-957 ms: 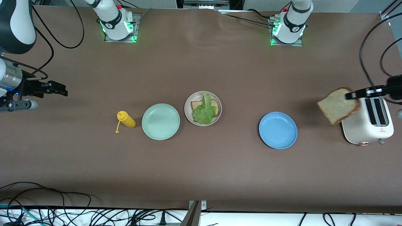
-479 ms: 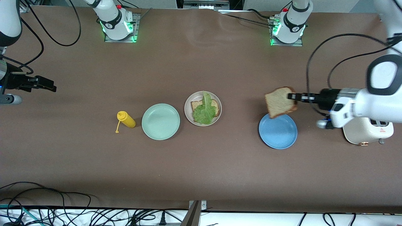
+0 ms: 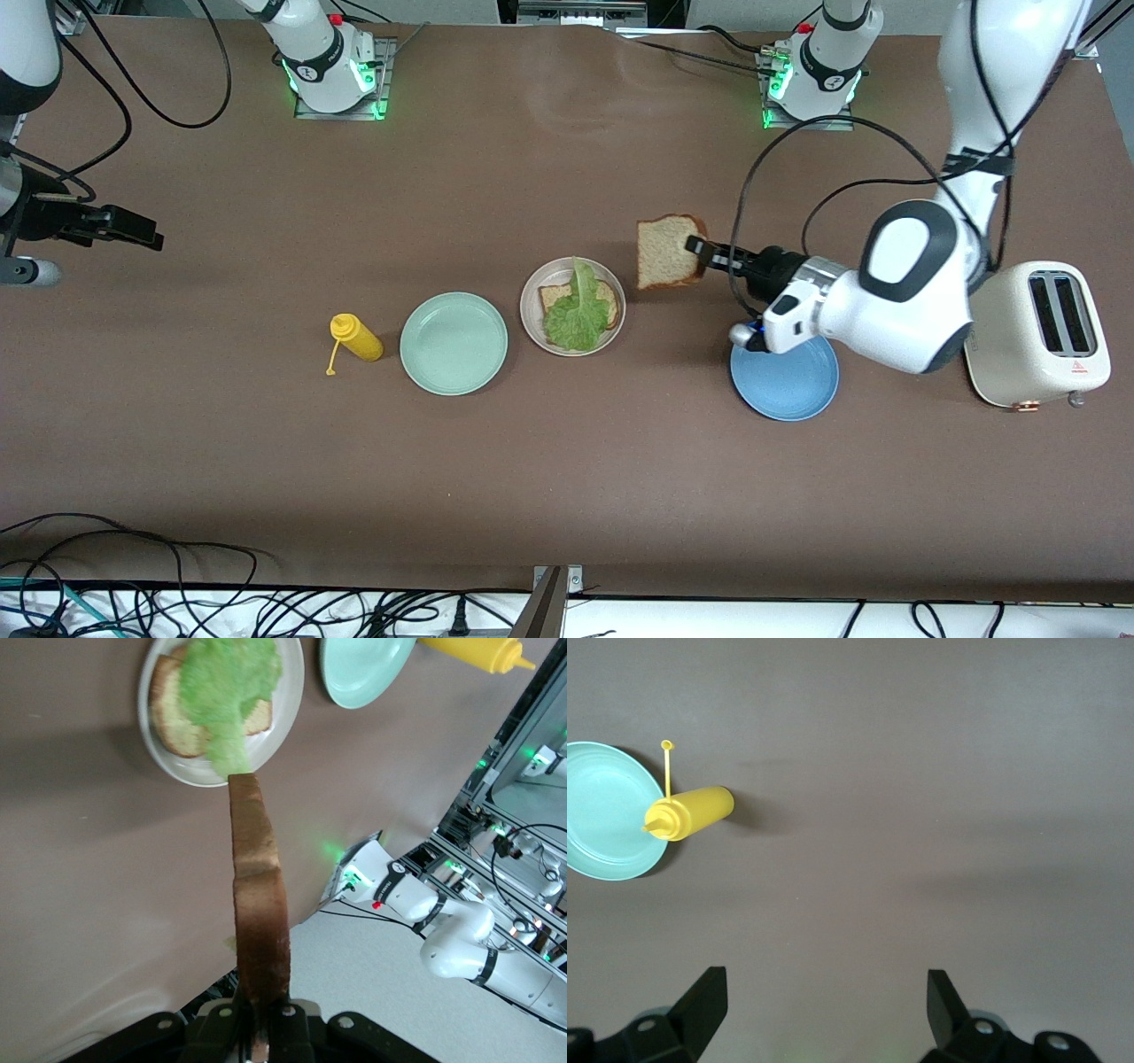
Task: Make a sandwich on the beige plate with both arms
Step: 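Carry the toast with the left gripper over the beige plate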
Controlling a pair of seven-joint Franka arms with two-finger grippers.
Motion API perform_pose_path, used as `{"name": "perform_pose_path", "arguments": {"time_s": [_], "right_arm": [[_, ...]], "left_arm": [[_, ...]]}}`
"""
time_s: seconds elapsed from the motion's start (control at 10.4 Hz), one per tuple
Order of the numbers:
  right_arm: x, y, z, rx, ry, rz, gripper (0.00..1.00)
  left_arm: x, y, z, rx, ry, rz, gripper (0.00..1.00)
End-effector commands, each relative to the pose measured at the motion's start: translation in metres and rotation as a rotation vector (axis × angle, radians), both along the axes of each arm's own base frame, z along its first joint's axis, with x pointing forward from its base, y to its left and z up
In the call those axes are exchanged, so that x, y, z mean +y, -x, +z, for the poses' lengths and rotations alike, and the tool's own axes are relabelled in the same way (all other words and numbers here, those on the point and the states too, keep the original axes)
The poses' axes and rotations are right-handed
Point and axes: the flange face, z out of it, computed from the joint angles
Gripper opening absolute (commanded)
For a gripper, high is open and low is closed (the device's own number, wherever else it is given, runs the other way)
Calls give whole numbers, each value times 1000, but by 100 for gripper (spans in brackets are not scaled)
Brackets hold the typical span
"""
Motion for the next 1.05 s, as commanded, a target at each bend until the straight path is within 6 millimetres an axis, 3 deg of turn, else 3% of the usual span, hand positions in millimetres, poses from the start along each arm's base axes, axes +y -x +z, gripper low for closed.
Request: {"name": "perform_pose_path", "arguments": {"time_s": [0.0, 0.38, 0.67, 0.77, 0.86, 0.96], "right_arm": [[10, 3, 9, 7, 23, -28, 100], [19, 3, 7, 10, 23, -22, 100], [34, 2, 6, 11, 34, -80, 100], [28, 2, 6, 11, 33, -78, 100], [26, 3, 8, 11, 32, -64, 100], [21, 3, 8, 11, 43, -68, 100]], "left_arm": [[-51, 3, -15, -36, 57, 3, 0], [-107, 10, -65, -140, 86, -5, 0], [-122, 16, -70, -174, 169, -18, 0], [-128, 19, -71, -183, 187, -24, 0], [-132, 22, -84, -192, 197, -29, 0], [-124, 9, -97, -244, 188, 24, 0]]}}
